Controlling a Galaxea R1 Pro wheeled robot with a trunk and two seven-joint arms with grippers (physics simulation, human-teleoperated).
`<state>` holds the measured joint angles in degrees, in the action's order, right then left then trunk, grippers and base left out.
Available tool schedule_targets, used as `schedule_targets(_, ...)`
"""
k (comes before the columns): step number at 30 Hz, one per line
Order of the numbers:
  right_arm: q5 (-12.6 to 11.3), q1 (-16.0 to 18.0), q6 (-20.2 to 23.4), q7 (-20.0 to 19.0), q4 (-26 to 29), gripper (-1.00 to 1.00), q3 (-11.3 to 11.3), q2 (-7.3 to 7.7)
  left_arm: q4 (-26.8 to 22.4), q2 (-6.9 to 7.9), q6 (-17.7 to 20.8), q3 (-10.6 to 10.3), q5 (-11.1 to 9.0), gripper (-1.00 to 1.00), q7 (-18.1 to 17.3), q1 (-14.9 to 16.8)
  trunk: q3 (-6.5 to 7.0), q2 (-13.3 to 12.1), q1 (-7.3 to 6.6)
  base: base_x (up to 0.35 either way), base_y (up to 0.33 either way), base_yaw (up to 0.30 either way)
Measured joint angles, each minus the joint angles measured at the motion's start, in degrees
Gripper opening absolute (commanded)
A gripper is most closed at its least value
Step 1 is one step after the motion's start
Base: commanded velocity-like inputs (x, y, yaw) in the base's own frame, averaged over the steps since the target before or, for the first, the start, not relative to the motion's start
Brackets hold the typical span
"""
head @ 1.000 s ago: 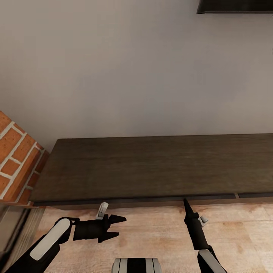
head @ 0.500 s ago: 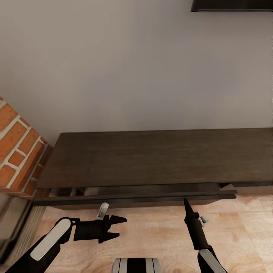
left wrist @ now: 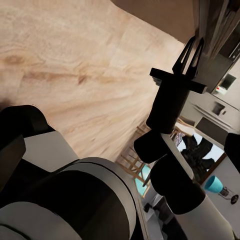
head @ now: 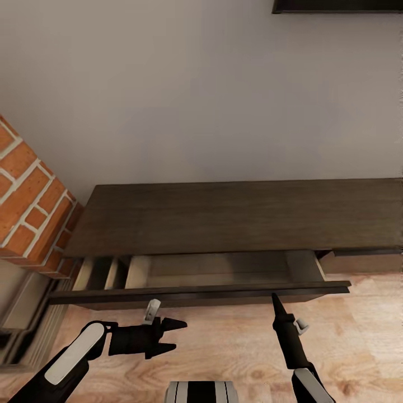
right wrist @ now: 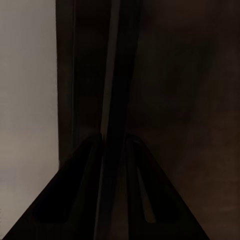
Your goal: Place each of the two pumpkins and all three candles from the living room inside a cabinet in the living room (use any cabinet), then make sure every cabinet is closed, and position the cauldron so it is next to a table in the living room.
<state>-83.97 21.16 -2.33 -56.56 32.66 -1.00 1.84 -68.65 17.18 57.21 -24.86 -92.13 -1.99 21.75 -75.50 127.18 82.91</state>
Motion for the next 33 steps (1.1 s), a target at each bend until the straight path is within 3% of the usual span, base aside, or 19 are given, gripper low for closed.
schedule_targets(21,-0.3,0.0,0.0,0.0,0.0,-1.00,-0.3,-0.02,0.0,0.00,0.0,0.0,0.0,1.00,0.0,0.0,0.00,0.0,0.00,-0.193,0.000,0.000)
schedule_targets(33,-0.3,0.0,0.1,0.0,0.0,-1.00,-0.3,0.01,0.0,0.00,0.0,0.1,0.0,1.00,0.0,0.0,0.00,0.0,-0.01,-0.057,0.000,0.000)
